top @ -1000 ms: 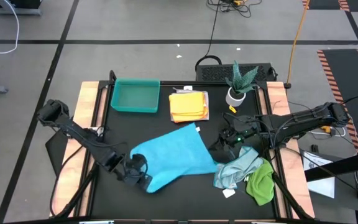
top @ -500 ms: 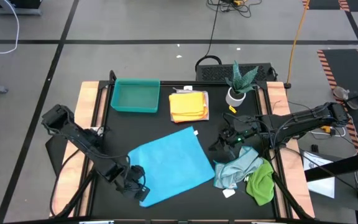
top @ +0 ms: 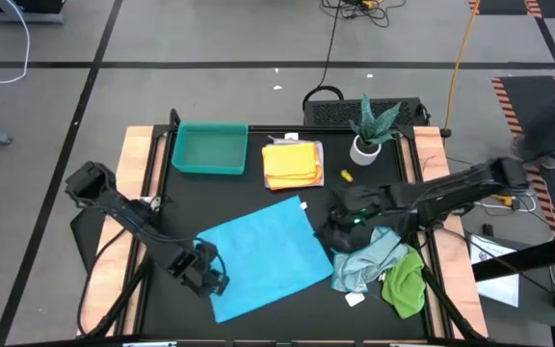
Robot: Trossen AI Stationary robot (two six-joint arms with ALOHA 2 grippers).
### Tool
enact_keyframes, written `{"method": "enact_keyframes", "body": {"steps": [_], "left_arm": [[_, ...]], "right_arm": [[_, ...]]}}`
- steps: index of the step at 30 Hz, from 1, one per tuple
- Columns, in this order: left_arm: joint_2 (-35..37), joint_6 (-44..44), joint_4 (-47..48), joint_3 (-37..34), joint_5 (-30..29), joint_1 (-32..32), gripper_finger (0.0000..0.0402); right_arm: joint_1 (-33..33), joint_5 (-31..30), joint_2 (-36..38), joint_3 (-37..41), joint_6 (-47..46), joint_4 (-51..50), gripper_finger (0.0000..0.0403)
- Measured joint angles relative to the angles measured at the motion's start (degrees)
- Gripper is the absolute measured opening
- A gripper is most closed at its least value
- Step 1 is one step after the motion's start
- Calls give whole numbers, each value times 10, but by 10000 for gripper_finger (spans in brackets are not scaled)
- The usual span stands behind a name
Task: Fold microfiber towels
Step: Fold the blue microfiber towel
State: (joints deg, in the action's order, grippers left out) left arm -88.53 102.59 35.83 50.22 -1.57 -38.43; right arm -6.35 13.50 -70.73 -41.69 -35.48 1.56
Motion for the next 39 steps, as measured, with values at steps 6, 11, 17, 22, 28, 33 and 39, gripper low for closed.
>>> {"method": "enact_keyframes", "body": {"steps": [6, 11, 17, 22, 28, 33, 39], "left_arm": [[0, -14, 16, 0, -115, 49, 165], [0, -59, 16, 0, -154, 88, 151], [6, -106, 9, 0, -159, 110, 149], [29, -121, 33, 11, -186, 113, 149], [71, -122, 82, 27, -229, 110, 149], [99, -123, 108, 27, -261, 110, 149], [112, -125, 112, 27, -290, 110, 149]], "right_arm": [[15, 0, -161, -46, 29, 134, 0], [26, 2, -271, -149, 103, 14, 0], [26, -38, -357, -287, 230, -151, 0], [40, -91, -390, -328, 312, -200, 0], [79, -137, -392, -325, 369, -212, 0], [107, -136, -392, -325, 365, -207, 0], [109, -134, -392, -320, 358, -199, 0]]}}
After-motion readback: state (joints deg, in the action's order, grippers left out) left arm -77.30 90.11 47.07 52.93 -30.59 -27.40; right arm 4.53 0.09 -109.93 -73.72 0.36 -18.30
